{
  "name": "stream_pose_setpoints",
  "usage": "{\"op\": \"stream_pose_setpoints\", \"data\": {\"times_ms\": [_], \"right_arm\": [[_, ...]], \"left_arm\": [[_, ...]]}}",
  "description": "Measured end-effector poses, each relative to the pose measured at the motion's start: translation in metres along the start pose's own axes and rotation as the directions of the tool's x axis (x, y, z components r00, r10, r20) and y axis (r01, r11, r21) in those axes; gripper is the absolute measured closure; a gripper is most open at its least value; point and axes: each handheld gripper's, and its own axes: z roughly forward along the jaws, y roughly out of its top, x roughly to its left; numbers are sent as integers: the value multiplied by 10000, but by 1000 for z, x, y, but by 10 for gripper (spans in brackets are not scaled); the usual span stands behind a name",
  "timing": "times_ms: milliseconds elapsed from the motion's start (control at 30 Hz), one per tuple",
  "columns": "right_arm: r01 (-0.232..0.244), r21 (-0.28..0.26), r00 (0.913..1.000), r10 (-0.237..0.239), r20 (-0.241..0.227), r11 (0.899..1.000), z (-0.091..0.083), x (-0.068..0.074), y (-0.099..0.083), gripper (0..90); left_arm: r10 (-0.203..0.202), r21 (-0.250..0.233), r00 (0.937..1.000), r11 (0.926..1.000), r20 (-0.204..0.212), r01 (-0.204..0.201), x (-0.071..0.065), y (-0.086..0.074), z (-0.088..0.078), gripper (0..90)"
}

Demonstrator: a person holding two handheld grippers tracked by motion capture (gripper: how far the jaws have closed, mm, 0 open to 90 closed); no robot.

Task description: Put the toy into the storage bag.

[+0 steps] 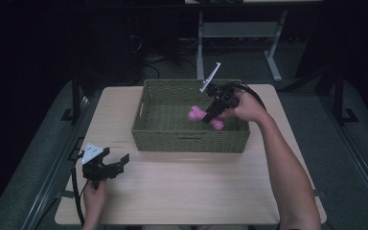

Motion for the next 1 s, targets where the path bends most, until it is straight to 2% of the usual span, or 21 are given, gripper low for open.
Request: {"op": "stream_pose_setpoints", "data": {"times_ms": [500,1000], "right_arm": [[-215,113,9998,214,40,9997,11,-10,-2,579],[-366,284,9992,369,-118,9989,23,-12,-6,579]], "left_arm": [[-22,-33,10000,10000,5,22,0,0,0,137],[-39,-18,10000,10000,16,39,-1,0,0,137]]}}
